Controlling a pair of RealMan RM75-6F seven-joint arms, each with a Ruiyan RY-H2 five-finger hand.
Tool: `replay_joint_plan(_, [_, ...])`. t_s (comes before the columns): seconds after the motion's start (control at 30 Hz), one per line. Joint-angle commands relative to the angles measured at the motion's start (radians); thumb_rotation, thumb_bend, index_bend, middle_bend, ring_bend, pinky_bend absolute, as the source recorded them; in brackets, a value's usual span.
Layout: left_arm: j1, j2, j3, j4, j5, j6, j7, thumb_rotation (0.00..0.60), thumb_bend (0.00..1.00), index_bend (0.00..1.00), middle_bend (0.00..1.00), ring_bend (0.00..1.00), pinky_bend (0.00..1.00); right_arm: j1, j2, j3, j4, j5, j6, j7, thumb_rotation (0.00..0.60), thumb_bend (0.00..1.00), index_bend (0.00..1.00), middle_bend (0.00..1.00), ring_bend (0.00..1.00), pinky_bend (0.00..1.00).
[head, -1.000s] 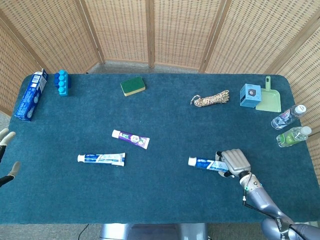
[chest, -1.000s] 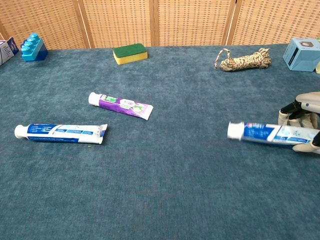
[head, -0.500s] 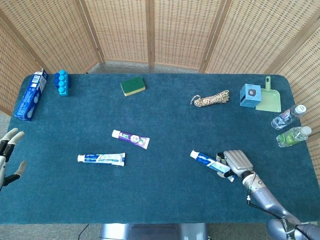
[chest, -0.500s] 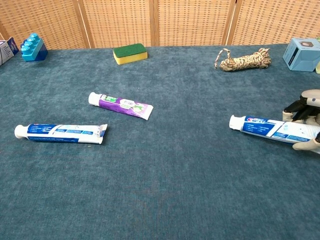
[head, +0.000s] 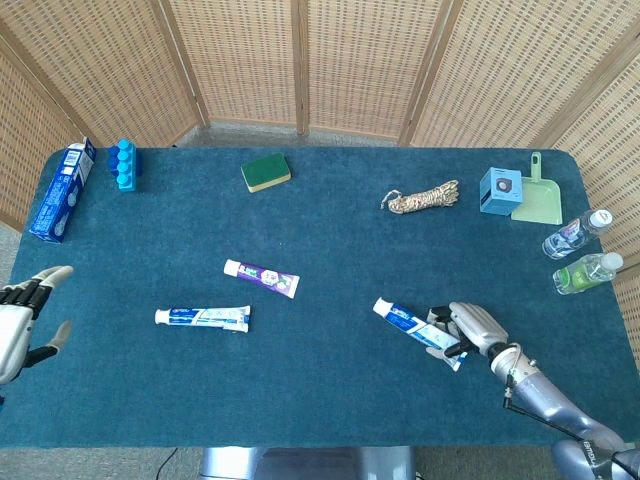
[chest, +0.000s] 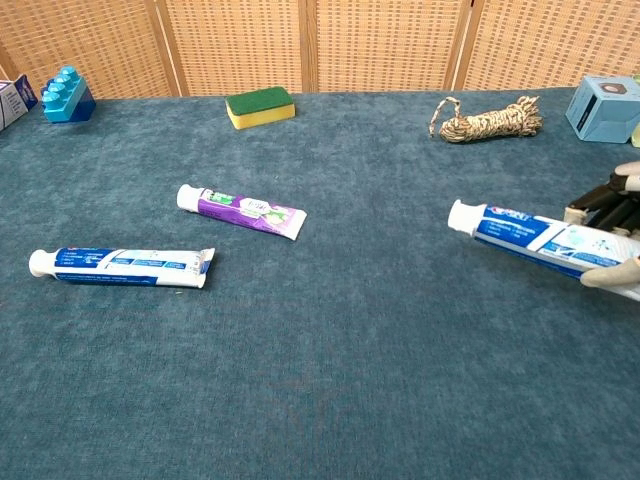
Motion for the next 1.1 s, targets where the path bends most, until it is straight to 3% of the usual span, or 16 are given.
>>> replay_joint_plan(0.03, [-0.046, 0.025, -0.005, -0.04, -0.028, -0.083, -0.037, 0.6, 0.34, 0.18, 0.24, 0.28, 0.29, 0.001, 0.033, -0.011, -0.025, -0.059, 0.012, 0.076, 0.6, 0.44, 0.92, 0.77, 0.75, 0.65])
replay_joint_plan(0.5, [-0.261, 0.074, -0.053, -0.13, -0.121, -0.42, -0.123, 0.6, 0.34, 0.16, 0.2, 0.28, 0.34, 0.018, 0.075, -0.05, -0.102, -0.138, 0.042, 0.167, 0.6, 0.44, 0.92, 0.77, 0.76, 0.66])
replay_joint_plan(0.9, [-0.462, -0.005, -0.116, -0.132, -0.205, -0.639, -0.161, 0.596, 0.34, 0.15, 0.15, 0.23, 0.34, 0.044, 0.081, -0.046, -0.195, -0.128, 0.052, 0.192, 0.6, 0.45, 0.92, 0.78, 0.76, 0.66])
replay_joint_plan(0.97, [-0.503, -0.024, -0.126, -0.136, -0.228, -0.684, -0.17, 0.555, 0.34, 0.16, 0.14, 0.21, 0.33, 0.05, 0.082, -0.045, -0.216, -0.122, 0.05, 0.198, 0.6, 0.45, 0.92, 0.78, 0.76, 0.66])
replay_joint_plan(1.1, [-0.56, -0.046, -0.14, -0.137, -0.265, -0.755, -0.204, 0.408, 0.34, 0.17, 0.13, 0.21, 0.33, 0.06, 0.081, -0.044, -0.238, -0.105, 0.041, 0.171, 0.6, 0.45, 0.92, 0.78, 0.76, 0.66])
